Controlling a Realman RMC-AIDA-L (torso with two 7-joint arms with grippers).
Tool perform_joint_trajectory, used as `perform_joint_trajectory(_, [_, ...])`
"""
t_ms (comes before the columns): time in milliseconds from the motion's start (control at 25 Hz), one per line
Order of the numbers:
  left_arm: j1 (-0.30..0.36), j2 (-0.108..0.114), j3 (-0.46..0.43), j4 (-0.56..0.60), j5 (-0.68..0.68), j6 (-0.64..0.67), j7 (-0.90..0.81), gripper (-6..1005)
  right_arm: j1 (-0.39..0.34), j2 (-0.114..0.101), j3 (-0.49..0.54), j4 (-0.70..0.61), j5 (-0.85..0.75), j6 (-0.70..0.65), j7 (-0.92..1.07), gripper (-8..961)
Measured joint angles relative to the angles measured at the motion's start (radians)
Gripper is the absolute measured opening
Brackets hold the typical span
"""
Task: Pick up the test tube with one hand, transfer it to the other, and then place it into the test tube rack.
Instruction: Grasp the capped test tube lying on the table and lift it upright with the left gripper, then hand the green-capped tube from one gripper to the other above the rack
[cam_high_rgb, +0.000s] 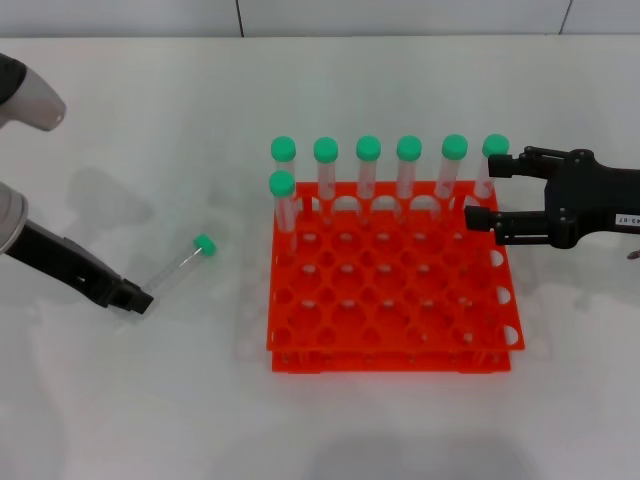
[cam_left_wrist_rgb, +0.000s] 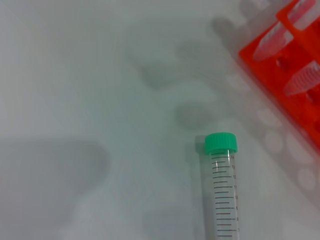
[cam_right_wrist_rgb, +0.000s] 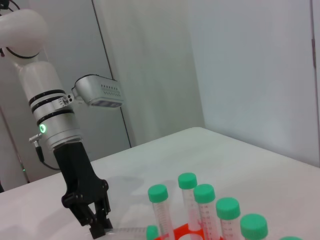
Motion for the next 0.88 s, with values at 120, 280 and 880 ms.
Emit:
perform_joint_trajectory(120, [-0.003, 0.003, -0.007, 0.004, -0.011, 0.0, 0.0, 200, 0.0, 0.0, 0.0, 0.0, 0.0, 0.0, 0.0, 841])
perform_joint_trajectory(280, [-0.004, 0.01, -0.011, 0.003, -0.028, -0.011, 0.003, 202, 0.001, 0.0, 0.0, 0.0, 0.001, 0.002, 0.0, 841])
perform_joint_trajectory(880, [0.079, 0.014, -0.181, 0.116, -0.432, -0.061, 0.152, 196, -0.003, 0.002, 0.024, 0.0, 0.002, 0.005, -0.004, 841])
